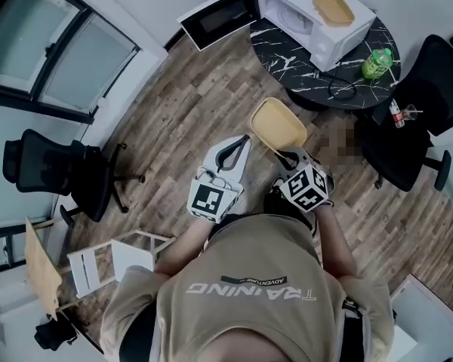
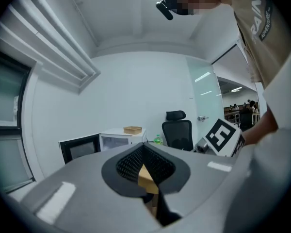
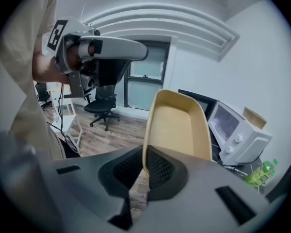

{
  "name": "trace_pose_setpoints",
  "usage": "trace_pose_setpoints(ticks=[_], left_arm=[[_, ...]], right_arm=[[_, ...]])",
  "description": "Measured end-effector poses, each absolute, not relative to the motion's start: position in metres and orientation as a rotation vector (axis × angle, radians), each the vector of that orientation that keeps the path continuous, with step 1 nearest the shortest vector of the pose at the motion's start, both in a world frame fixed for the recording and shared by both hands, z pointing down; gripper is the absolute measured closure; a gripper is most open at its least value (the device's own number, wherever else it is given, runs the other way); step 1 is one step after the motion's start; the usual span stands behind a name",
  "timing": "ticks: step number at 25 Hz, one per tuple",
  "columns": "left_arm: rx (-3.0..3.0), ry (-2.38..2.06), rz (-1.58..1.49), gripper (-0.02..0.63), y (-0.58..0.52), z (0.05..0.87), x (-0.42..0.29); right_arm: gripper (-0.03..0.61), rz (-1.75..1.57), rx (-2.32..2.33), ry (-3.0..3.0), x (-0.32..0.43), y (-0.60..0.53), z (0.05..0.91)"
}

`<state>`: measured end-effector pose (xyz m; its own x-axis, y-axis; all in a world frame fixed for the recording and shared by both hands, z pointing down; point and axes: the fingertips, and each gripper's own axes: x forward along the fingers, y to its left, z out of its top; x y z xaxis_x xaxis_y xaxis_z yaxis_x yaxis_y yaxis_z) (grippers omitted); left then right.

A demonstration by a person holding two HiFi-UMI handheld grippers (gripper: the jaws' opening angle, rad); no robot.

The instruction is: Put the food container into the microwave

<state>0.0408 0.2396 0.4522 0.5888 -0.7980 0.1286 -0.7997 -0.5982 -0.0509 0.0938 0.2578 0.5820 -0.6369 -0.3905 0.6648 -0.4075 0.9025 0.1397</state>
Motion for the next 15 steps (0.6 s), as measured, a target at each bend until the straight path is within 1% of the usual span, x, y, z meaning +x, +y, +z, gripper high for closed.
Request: trace_pose_setpoints(ticks=[4,15], left_arm=[[2.668,-1.410,0.134,0.611,0.212,0.453,0.060],[2.607,-1.469,0.321,0.611,0.160,0.488,0.049]], right_arm=[[0.561,0.095,0.530,-2.345,0.116,0.227,0.592],[0.561,0.103,0.400,-2.269,0.121,0.193,0.633]])
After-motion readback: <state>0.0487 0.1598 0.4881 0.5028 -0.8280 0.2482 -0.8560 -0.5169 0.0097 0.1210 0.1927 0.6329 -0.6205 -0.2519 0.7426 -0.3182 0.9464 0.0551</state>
